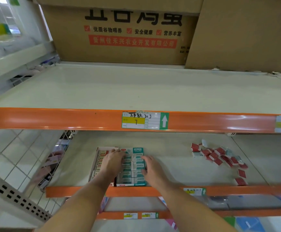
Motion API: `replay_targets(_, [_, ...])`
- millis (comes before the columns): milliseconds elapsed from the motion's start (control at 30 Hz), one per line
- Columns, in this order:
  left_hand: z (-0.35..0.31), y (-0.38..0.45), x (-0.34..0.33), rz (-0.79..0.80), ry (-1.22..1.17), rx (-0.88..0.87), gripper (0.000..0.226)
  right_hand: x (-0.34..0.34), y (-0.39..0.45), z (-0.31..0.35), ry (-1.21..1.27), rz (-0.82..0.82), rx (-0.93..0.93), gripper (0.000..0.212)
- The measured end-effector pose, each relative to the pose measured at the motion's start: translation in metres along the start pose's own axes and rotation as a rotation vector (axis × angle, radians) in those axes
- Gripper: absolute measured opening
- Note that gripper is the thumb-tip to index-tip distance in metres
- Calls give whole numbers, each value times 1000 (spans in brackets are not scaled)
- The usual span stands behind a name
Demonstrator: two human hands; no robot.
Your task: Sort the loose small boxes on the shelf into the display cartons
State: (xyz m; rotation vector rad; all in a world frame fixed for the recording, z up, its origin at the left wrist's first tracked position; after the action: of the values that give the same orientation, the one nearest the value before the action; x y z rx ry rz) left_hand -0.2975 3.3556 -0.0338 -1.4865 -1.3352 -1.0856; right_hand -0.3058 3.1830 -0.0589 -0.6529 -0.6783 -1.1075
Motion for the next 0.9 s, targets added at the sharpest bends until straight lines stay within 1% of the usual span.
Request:
replay_targets(167, [-4,-1,4,-51,-8,35,25,0,-2,-1,-16,13,7,60])
replay_targets(267, [-11,1,4,-75,-13,40,28,5,-5,-2,-65,-27,23,51])
replay_targets(367, [-24,3,3,-79,-22,42,28,12,-9,-15,-86,-74,-18,45])
replay_targets(600, [-100,6,-27,-26,-55,-126,31,29,-14,-54,-109,-74,-94,38])
replay_targets(733, [-131,11,-45,22,-59,-172,30,43,-23,-80,-100,-67,-154,37])
replay_targets(900, [-169,24,-61,94,-20,-218,34,64,-36,-114,-99,-84,-225,38])
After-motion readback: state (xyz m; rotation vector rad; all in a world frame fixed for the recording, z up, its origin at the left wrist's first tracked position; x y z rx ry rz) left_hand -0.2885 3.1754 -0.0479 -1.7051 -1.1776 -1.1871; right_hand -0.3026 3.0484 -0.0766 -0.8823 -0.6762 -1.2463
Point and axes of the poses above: each hand's wrist, its own y-axis towards the middle knuckle, its own x-axis out of the back of the hand, z = x × y, the point moved 6 cm from there along y, towards the middle knuckle, and after that the axes turned 6 degrees about z, right-handed, at the moved point
